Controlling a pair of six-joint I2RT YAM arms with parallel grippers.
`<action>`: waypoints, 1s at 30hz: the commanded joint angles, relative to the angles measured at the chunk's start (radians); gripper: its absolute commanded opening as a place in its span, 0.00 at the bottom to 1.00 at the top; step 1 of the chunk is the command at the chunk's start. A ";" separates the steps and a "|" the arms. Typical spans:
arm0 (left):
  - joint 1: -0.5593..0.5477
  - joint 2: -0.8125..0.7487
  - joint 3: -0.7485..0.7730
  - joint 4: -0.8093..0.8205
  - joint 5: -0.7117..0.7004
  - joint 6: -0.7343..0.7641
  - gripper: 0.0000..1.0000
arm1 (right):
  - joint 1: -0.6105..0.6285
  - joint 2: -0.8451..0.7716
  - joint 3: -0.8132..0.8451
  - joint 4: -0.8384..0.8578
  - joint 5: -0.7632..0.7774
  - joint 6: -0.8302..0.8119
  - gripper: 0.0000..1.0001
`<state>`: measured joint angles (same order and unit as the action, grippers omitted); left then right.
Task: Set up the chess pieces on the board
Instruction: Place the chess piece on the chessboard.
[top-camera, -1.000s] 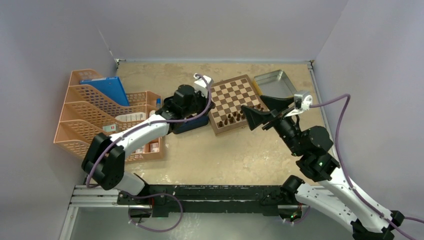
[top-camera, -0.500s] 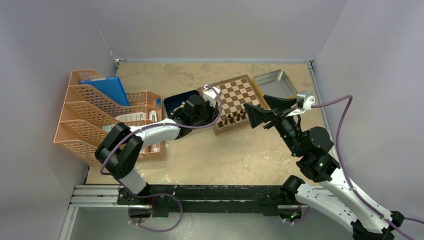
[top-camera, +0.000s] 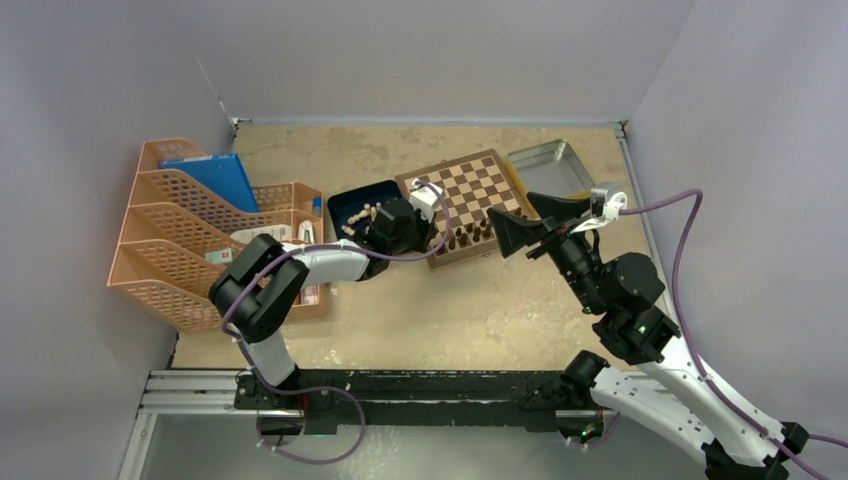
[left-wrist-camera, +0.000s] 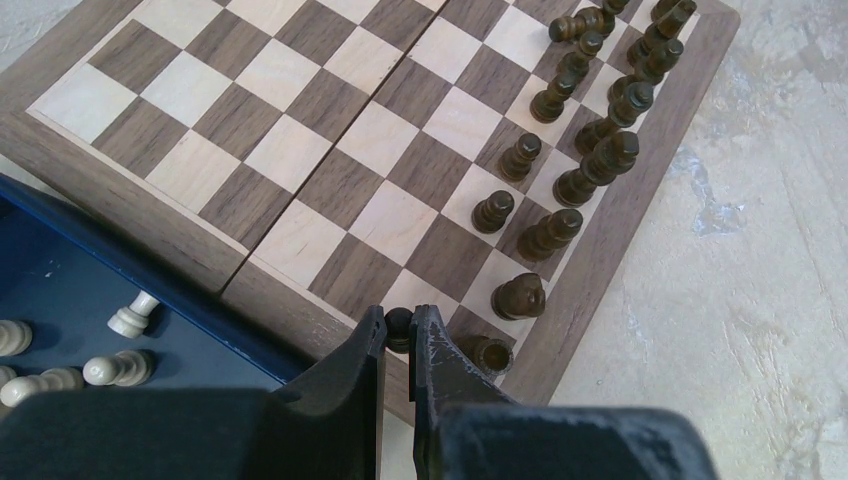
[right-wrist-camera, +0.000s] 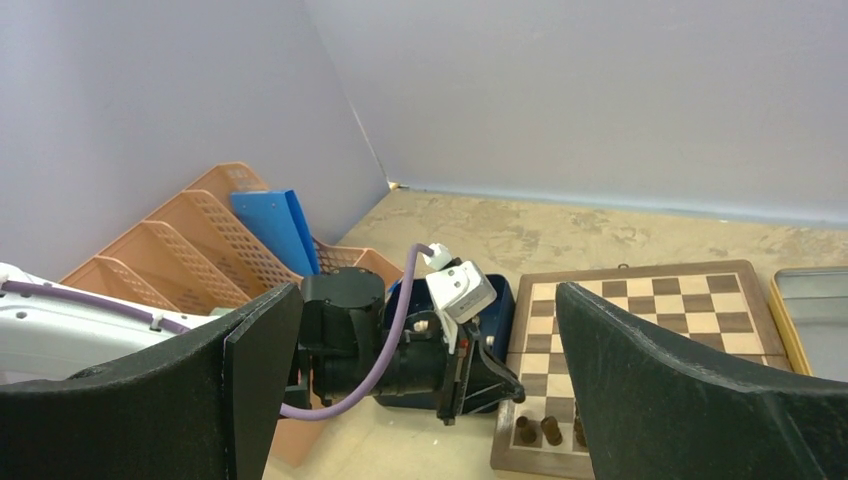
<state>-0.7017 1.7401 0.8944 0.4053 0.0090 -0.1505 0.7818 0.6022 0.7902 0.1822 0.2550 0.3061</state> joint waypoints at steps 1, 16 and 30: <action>-0.001 0.005 0.003 0.093 -0.017 0.025 0.00 | 0.005 -0.004 0.002 0.029 0.029 -0.005 0.99; -0.003 0.061 0.010 0.096 0.017 0.026 0.03 | 0.004 0.013 0.010 0.019 0.026 -0.020 0.99; -0.014 0.079 0.012 0.119 0.020 0.022 0.08 | 0.004 0.019 0.034 0.008 0.029 -0.035 0.99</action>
<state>-0.7036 1.8149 0.8913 0.4793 0.0120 -0.1371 0.7818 0.6220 0.7902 0.1616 0.2710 0.2874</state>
